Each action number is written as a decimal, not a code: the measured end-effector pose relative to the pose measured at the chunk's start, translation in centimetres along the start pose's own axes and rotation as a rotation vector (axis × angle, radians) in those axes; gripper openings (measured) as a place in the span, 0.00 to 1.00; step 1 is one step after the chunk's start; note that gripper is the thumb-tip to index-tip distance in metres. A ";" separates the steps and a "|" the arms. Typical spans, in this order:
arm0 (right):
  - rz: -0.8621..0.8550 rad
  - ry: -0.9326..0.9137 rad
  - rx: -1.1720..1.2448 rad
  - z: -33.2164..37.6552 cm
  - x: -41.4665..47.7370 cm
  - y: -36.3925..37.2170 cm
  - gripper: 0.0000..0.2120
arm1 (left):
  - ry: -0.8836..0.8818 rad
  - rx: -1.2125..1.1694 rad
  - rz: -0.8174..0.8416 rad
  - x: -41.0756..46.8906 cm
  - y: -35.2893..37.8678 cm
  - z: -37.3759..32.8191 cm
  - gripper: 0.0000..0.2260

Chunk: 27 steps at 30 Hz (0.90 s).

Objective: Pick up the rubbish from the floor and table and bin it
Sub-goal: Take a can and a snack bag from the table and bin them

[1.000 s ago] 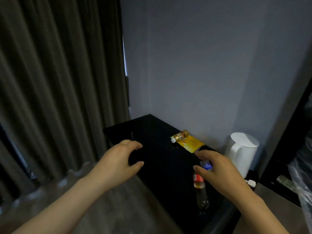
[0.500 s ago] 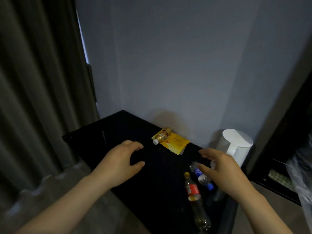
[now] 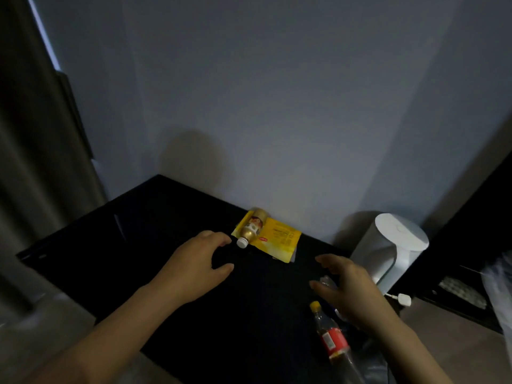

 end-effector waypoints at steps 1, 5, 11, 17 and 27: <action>0.014 0.025 -0.003 -0.2 0.7 0.4 0.27 | -0.001 -0.011 0.023 0.9 0.4 0.6 0.22; 0.024 0.098 0.029 -1.6 4.2 1.7 0.28 | -0.007 -0.008 0.114 4.6 1.8 2.7 0.22; 0.065 0.195 0.142 -4.9 11.3 4.6 0.30 | -0.027 -0.012 0.173 11.1 2.8 5.8 0.23; 0.079 0.358 0.223 -9.8 19.6 8.3 0.36 | -0.049 0.028 0.275 19.4 5.1 8.4 0.22; 0.077 0.678 0.384 -15.2 28.2 17.1 0.42 | -0.099 0.008 0.345 30.7 13.2 12.3 0.16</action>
Point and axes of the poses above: each hand's wrist, its own x-axis towards the middle knuckle, its own y-axis out of the palm, z = x × y, the point moved 6 cm from there along x, towards the middle knuckle, and after that the axes turned 9 degrees about z, right-handed, at the moved point
